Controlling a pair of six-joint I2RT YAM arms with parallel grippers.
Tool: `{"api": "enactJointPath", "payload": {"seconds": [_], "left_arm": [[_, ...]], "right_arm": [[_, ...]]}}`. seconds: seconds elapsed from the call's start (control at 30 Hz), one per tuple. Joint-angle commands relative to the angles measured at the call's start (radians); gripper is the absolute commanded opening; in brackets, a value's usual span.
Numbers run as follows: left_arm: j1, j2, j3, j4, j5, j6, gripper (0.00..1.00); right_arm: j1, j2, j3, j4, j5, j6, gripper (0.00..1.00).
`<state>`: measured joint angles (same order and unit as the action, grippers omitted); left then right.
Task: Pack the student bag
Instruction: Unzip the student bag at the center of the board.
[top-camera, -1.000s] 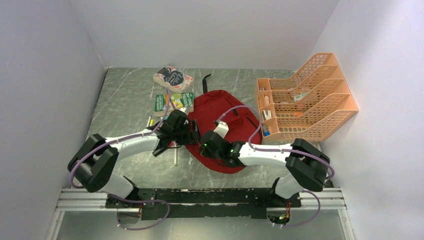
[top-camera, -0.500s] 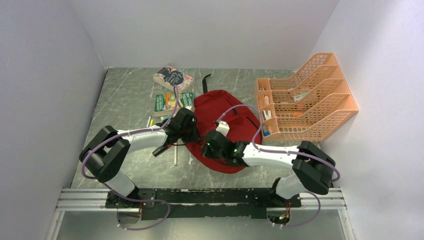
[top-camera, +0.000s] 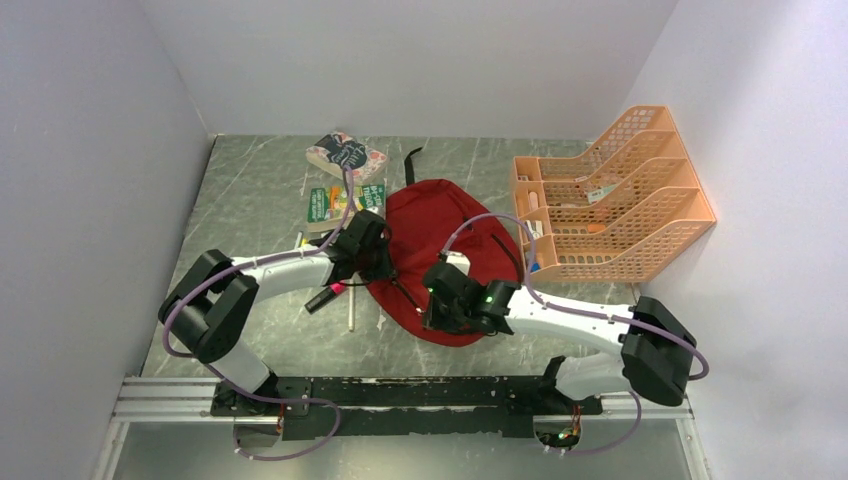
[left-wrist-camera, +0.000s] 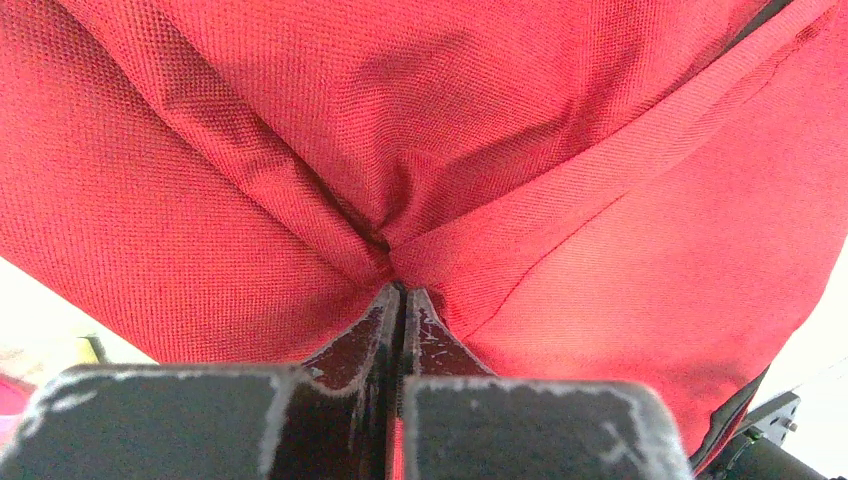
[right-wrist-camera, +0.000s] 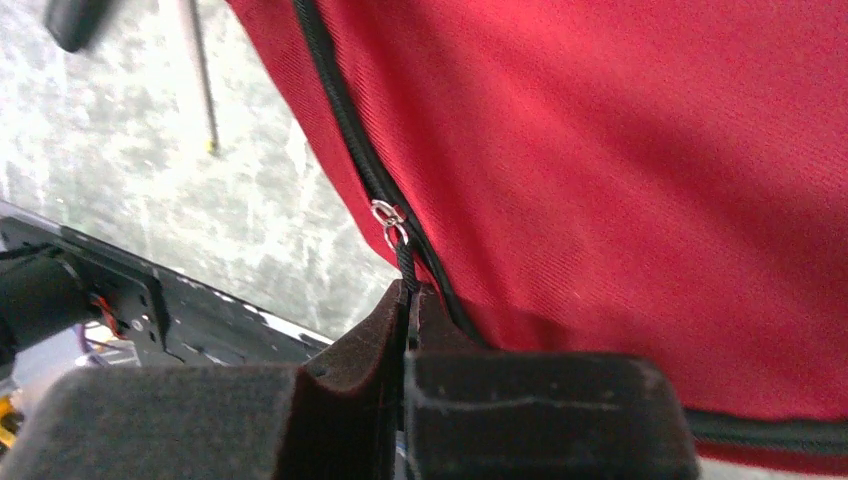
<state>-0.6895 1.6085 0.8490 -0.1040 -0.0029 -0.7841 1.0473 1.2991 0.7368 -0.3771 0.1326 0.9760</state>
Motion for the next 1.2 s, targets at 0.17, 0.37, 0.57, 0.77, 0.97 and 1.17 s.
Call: {"api": "enactJointPath", "payload": {"seconds": [0.17, 0.37, 0.57, 0.77, 0.97, 1.17], "left_arm": [[0.049, -0.007, 0.037, -0.057, -0.146, 0.041, 0.05], [0.053, -0.032, 0.049, -0.085, -0.170, 0.050, 0.05], [0.072, -0.044, 0.057, -0.117, -0.203, 0.051, 0.05], [0.082, -0.076, 0.080, -0.127, -0.150, 0.093, 0.06], [0.082, -0.159, 0.088, -0.151, -0.122, 0.133, 0.53], [0.054, -0.209, 0.117, -0.201, 0.001, 0.126, 0.64]], "right_arm": [[-0.014, -0.081, 0.031, -0.415, 0.066, 0.030, 0.00], [-0.015, -0.042, 0.064, -0.573, 0.136, 0.100, 0.00], [-0.015, -0.068, 0.055, -0.628, 0.092, 0.122, 0.00], [-0.015, -0.163, 0.015, -0.483, 0.035, 0.064, 0.00], [-0.015, -0.184, 0.003, -0.495, 0.055, 0.070, 0.00], [-0.015, -0.205, 0.002, -0.366, 0.056, 0.064, 0.00]]}}
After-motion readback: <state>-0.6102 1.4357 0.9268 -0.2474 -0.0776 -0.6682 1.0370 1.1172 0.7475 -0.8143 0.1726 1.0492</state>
